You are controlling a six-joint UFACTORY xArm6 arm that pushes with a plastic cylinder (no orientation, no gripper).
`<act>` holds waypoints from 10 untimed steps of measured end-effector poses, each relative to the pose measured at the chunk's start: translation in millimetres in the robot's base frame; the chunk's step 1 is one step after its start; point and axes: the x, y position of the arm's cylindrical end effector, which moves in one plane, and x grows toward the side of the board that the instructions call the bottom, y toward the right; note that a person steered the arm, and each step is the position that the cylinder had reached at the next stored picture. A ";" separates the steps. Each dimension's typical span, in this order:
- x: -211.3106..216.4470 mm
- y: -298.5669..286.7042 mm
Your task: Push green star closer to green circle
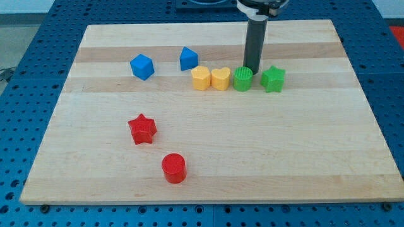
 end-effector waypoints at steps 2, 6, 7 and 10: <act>-14.3 7.3; -18.1 68.1; -13.8 94.1; 24.6 115.4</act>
